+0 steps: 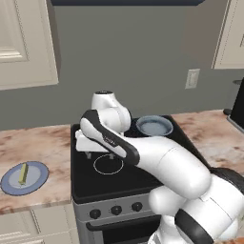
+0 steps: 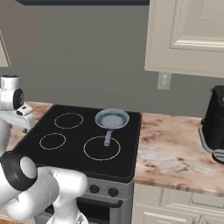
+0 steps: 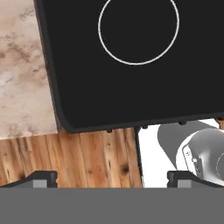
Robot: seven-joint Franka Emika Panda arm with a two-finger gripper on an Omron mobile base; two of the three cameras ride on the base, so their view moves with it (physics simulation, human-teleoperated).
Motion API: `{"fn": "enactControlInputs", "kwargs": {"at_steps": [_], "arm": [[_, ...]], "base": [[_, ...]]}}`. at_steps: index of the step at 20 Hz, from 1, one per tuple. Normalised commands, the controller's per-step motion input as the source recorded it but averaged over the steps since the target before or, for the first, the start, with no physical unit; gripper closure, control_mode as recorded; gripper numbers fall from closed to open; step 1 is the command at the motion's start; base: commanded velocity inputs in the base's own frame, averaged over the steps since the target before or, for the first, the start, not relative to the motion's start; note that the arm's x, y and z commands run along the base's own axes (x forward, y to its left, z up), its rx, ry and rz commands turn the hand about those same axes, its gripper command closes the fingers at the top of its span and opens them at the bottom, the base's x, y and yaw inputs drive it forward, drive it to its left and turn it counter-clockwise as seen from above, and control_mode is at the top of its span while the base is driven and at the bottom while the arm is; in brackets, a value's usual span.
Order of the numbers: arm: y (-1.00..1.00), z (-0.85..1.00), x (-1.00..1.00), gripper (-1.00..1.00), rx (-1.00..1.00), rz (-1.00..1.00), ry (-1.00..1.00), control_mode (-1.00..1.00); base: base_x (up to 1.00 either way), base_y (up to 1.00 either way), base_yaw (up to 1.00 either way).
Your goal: Pick up the butter stick and place it in the pan. Then turn on the burner for the pan.
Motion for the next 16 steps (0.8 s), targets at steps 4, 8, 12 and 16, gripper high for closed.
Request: {"fn": "enactControlInputs", "kwargs": {"at_steps": [4,8,12,16], "arm": [[0.74,-0.07,0.17,-1.0,0.0,0.05,0.05,-1.0],[0.71,-0.16,0.19,-1.0,0.0,0.08,0.0,-1.0],[0.75,-0.18,0.12,-1.0,0.0,0.11,0.0,-1.0],[0.69,-0.26,0.11,-1.0,0.0,0.11,0.0,-1.0]], "base": [[0.0,0.0,0.0],[0.0,0.0,0.0],[0.0,0.0,0.0],[0.0,0.0,0.0]]}}
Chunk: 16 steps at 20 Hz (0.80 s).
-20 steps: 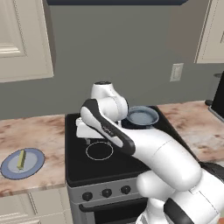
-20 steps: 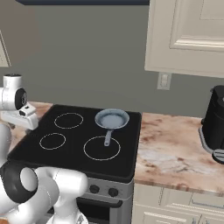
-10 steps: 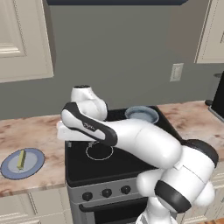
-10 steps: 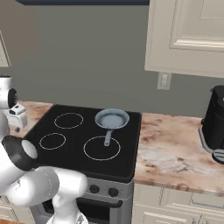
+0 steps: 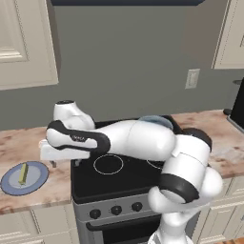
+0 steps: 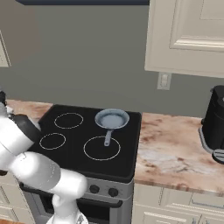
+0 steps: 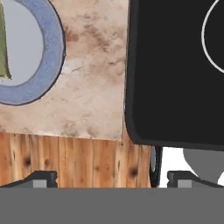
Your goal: Pick up the butter stick and place it in the pan. Then turn on the burner for the pan.
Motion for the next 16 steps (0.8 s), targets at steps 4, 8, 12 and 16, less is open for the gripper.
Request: {"fn": "enactControlInputs", "kwargs": {"at_steps": [4,8,12,16], "arm": [[0.5,-0.28,0.19,-1.0,0.0,0.1,0.0,-1.0],[0.52,-0.26,0.21,-1.0,0.0,0.09,0.0,-1.0],[0.55,-0.2,0.23,-1.0,0.0,0.08,0.0,-1.0],[0.35,-0.02,0.06,-1.0,0.0,0.08,-0.08,-1.0]], "base": [[0.0,0.0,0.0],[0.0,0.0,0.0],[0.0,0.0,0.0],[0.0,0.0,0.0]]}}
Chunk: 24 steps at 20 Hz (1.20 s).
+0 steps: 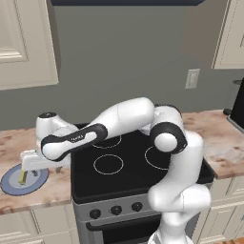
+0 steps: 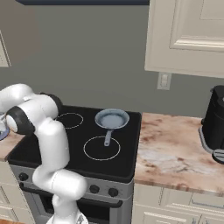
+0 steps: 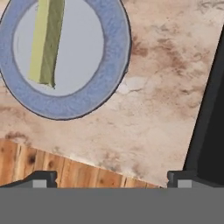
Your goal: Pick up the butter stick and place it in the pan. Then turn on the burner for the pan.
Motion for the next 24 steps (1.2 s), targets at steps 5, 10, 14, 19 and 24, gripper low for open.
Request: {"fn": "enactControlInputs", "kwargs": {"at_steps": [5,10,14,19,24], "arm": [[0.32,0.0,0.0,-1.0,-0.03,0.09,-0.21,-1.0],[0.36,0.0,0.13,-1.0,0.0,0.01,-0.02,-1.0],[0.13,0.0,0.27,-1.0,0.0,-0.04,0.01,-1.0],[0.02,-0.03,0.36,-1.0,0.0,-0.03,0.0,-1.0],[0.0,-0.31,0.33,-1.0,0.0,-0.02,0.0,-1.0]], "base": [[0.0,0.0,0.0],[0.0,0.0,0.0],[0.0,0.0,0.0],[0.0,0.0,0.0],[0.0,0.0,0.0]]}}
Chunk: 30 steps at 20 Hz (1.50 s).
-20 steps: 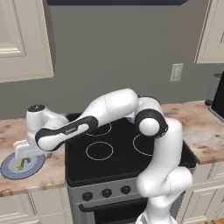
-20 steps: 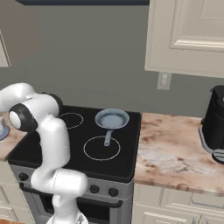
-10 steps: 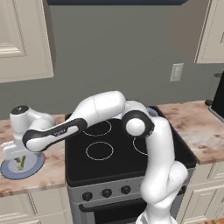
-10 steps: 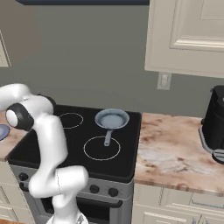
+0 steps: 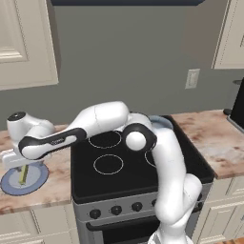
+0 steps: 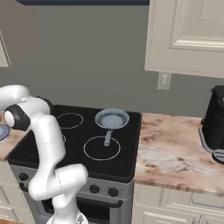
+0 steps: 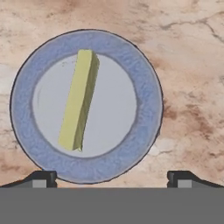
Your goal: Pick up the butter stick and place it in the pan. Then turn on the burner for the pan.
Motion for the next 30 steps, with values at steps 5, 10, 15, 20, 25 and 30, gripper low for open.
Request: {"fn": "enactControlInputs", "kwargs": {"at_steps": [5,10,15,20,25,30], "arm": [[0.0,-0.36,0.2,-1.0,0.0,-0.02,0.02,-1.0],[0.14,-0.09,0.03,-1.0,0.0,-0.01,0.06,-1.0],[0.22,-0.1,0.11,-1.0,0.0,0.0,0.03,-1.0],[0.19,-0.16,0.12,-1.0,0.0,0.0,0.02,-1.0],[0.17,-0.16,0.16,-1.0,0.0,0.0,0.03,-1.0],[0.13,-0.18,0.13,-1.0,0.0,0.0,0.04,-1.0]], "base": [[0.0,0.0,0.0],[0.0,0.0,0.0],[0.0,0.0,0.0],[0.0,0.0,0.0],[0.0,0.0,0.0],[0.0,0.0,0.0]]}}
